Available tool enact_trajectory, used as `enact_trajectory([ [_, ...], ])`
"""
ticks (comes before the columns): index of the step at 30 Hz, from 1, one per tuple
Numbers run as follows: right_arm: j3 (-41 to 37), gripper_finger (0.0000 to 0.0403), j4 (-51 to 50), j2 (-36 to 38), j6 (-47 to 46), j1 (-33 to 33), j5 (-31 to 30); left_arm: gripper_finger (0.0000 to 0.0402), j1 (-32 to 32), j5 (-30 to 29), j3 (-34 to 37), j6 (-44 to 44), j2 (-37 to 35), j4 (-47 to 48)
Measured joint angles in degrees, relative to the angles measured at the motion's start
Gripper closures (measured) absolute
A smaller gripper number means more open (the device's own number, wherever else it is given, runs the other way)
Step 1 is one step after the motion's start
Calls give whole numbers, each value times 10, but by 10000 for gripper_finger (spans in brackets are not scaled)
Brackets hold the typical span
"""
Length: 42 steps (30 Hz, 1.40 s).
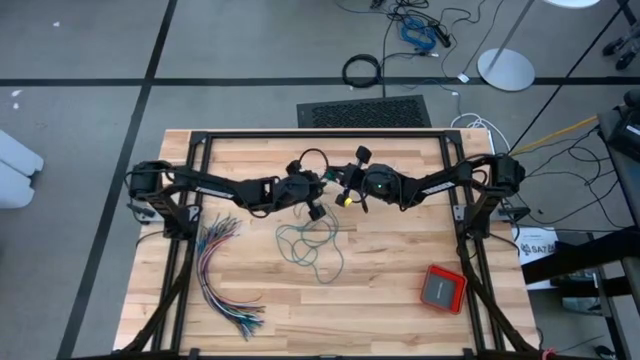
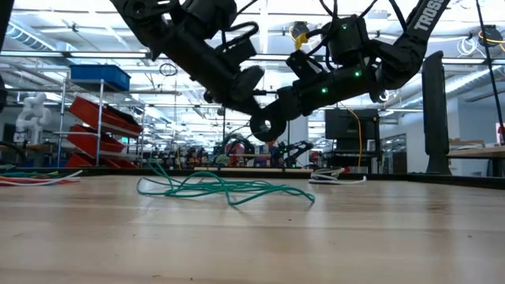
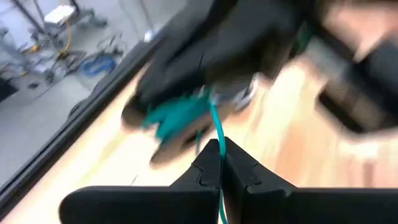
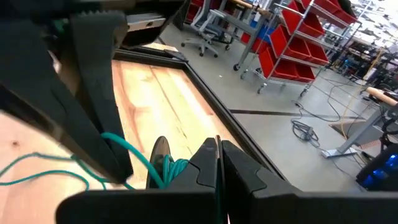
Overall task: Coil cords
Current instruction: Coil the green wire onto the spool
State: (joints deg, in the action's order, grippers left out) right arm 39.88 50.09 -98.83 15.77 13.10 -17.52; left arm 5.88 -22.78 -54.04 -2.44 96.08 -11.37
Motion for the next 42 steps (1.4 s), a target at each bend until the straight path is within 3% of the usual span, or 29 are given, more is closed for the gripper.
enact_trajectory([
  [13, 0, 403, -12, 37, -14, 1, 107, 402, 10, -60, 0, 84, -15, 83],
  [17, 0, 403, -52, 67, -16, 0, 148, 395, 16, -59, 0, 111, -17, 69],
  [26, 0, 403, -90, 95, -14, 1, 177, 379, 20, -52, 0, 158, -17, 35],
  [33, 0, 403, -80, 95, -22, 4, 181, 377, 35, -8, 0, 164, -17, 40],
  [37, 0, 403, -83, 105, -22, 4, 184, 349, 43, -1, 0, 164, -17, 59],
  [42, 0, 403, -93, 123, -17, 5, 184, 279, 43, 5, 0, 165, -17, 67],
])
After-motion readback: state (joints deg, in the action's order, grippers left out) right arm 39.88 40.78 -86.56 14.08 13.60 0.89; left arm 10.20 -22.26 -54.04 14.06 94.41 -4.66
